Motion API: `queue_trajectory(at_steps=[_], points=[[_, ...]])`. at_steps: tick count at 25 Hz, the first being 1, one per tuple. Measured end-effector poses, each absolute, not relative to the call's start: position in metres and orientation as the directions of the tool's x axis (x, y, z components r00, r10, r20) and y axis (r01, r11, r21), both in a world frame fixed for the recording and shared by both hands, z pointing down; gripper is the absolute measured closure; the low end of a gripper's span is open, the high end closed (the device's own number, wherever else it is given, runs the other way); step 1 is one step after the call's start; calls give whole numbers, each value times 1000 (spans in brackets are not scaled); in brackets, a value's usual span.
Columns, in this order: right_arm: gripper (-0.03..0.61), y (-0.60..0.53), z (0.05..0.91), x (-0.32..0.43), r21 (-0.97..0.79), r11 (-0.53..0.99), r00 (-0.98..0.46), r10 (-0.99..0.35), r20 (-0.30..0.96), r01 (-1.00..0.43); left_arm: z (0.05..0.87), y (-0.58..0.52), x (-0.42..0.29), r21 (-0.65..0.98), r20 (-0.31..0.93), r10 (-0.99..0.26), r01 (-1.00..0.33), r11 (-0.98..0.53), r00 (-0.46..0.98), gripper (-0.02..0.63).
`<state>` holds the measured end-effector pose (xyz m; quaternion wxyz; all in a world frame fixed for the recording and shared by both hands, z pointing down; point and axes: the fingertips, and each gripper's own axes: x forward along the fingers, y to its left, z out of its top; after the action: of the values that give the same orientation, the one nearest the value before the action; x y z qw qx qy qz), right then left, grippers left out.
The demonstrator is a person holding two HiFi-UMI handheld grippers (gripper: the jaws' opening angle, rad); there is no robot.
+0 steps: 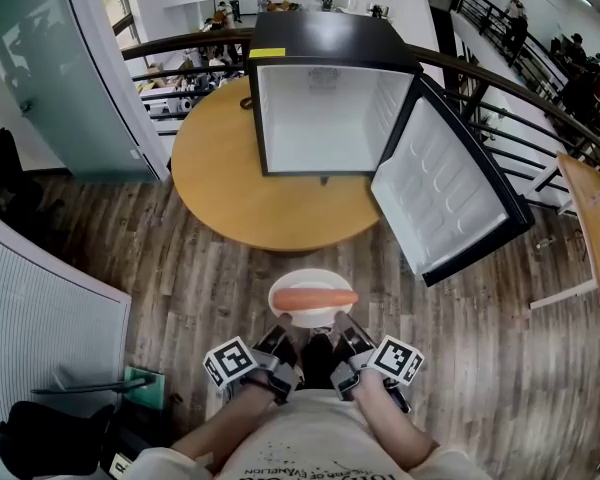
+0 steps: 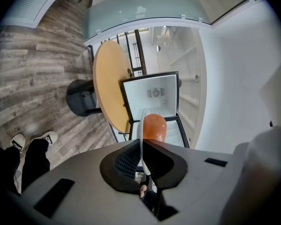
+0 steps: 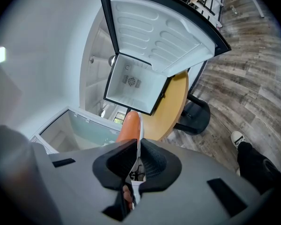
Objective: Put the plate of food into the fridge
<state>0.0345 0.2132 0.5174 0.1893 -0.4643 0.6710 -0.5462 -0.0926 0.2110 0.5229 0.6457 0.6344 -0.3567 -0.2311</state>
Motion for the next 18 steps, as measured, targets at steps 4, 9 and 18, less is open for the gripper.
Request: queue_trajectory(at_steps=[4,9,18], points=[[537,198,521,36,-909,-27,-496,-831,251,-416,526,197,-92,984,170,-750,-156,90,640,581],[537,174,523,37,-917,-45,-494,-832,255,-397,529,171,-89,983,176,-748,-156,98,640,581],[537,105,526,46,-915,-34,-521,-813,259,-402,531,107,-81,982,183,-763,-159,106,620,581]])
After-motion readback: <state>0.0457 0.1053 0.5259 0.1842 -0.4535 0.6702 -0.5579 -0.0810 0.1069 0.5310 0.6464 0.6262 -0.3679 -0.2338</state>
